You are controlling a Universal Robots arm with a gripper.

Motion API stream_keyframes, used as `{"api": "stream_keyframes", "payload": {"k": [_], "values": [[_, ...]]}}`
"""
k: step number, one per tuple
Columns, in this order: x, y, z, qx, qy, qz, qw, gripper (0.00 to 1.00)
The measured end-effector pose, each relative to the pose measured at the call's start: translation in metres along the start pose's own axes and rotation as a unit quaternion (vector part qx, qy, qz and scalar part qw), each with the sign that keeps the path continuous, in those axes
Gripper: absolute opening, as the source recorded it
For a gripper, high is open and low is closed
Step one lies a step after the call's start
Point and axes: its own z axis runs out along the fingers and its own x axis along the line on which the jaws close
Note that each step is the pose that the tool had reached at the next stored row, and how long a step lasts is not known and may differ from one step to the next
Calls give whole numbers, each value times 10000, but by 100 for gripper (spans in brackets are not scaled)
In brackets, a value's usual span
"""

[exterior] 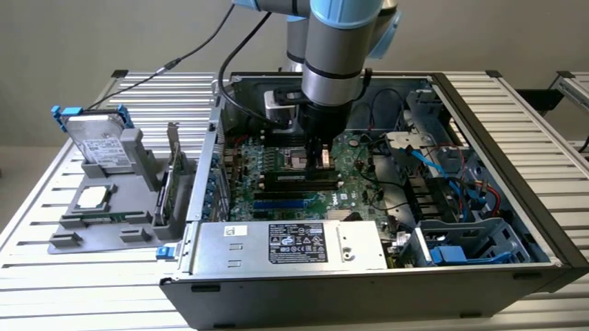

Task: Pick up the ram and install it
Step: 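Insert the ram into the slot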

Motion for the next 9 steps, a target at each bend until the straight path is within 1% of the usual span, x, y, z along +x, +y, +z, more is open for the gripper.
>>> {"api": "stream_keyframes", "payload": {"k": [9], "values": [[-8,1,17,0,1,0,10000,13]]}}
